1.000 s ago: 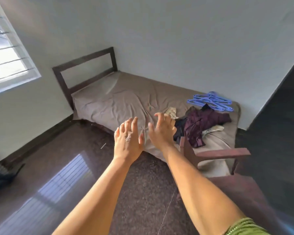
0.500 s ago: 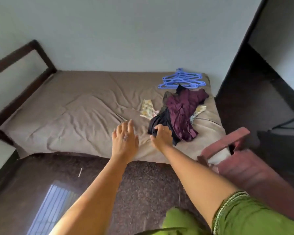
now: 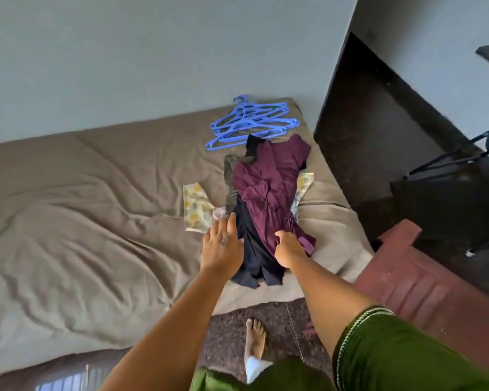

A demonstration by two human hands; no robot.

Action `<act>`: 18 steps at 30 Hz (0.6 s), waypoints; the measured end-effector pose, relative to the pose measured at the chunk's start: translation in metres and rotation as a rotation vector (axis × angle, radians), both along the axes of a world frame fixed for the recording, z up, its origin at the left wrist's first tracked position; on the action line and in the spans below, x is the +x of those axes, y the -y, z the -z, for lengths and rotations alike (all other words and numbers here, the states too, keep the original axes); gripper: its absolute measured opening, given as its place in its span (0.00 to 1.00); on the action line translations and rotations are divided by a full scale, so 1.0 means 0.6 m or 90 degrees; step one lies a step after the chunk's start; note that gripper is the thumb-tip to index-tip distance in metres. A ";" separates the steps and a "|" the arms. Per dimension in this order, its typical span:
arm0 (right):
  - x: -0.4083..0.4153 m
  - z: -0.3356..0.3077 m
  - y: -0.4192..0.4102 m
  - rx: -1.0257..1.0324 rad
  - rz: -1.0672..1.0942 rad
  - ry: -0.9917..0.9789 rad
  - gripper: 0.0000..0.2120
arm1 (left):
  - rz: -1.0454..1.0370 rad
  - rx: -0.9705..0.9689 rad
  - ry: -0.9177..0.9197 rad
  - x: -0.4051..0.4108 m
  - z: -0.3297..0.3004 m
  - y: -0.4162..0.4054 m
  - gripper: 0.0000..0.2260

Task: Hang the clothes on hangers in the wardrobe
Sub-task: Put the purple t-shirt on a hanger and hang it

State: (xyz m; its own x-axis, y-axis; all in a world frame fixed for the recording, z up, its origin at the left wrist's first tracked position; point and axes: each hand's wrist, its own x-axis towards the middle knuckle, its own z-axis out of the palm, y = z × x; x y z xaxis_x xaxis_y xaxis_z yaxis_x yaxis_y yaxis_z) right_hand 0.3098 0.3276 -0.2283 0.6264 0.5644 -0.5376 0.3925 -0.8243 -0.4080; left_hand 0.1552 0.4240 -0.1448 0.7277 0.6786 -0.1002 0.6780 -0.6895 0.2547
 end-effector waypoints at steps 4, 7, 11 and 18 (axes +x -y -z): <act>0.034 0.054 -0.075 -0.031 -0.063 -0.064 0.31 | 0.002 -0.037 -0.004 0.078 0.036 -0.084 0.27; 0.061 0.093 -0.109 -0.099 0.010 -0.093 0.33 | 0.020 -0.052 0.003 0.120 0.071 -0.125 0.28; 0.083 0.140 -0.133 -0.110 0.106 -0.127 0.24 | 0.054 -0.066 -0.004 0.153 0.099 -0.160 0.29; 0.084 0.038 -0.209 0.048 0.448 -0.108 0.08 | -0.082 -0.310 0.014 0.163 0.081 -0.202 0.24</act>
